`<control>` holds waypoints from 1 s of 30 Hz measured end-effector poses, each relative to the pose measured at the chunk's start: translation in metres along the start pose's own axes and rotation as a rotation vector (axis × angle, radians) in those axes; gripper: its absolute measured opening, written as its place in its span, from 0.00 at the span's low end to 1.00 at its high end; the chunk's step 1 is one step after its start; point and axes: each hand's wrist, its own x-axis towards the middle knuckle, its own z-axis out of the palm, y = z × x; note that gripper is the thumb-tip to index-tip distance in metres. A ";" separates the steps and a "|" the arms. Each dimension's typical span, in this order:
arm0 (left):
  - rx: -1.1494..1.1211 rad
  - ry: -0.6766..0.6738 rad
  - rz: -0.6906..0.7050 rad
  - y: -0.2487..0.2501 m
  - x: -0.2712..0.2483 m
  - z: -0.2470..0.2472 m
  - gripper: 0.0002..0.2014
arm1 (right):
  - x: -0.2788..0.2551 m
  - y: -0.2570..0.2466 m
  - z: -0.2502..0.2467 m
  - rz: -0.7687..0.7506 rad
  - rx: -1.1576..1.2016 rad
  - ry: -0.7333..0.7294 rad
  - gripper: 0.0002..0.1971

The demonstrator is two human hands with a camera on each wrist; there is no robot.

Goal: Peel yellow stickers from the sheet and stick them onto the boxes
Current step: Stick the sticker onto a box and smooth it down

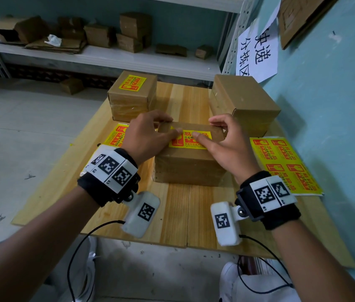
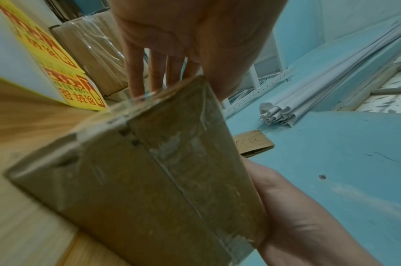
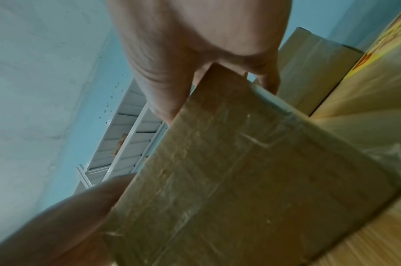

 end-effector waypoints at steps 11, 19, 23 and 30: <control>-0.090 0.031 -0.024 -0.004 0.004 0.001 0.11 | 0.003 0.001 -0.002 0.009 0.059 0.065 0.12; -0.109 0.004 -0.026 -0.002 0.002 -0.002 0.12 | 0.002 0.000 -0.007 0.013 0.056 0.026 0.09; -0.048 -0.069 -0.006 -0.003 -0.002 -0.004 0.24 | -0.003 0.002 -0.008 -0.023 0.021 -0.028 0.20; -0.194 -0.184 -0.042 -0.008 -0.002 -0.012 0.20 | -0.002 0.007 -0.020 -0.017 0.068 -0.094 0.15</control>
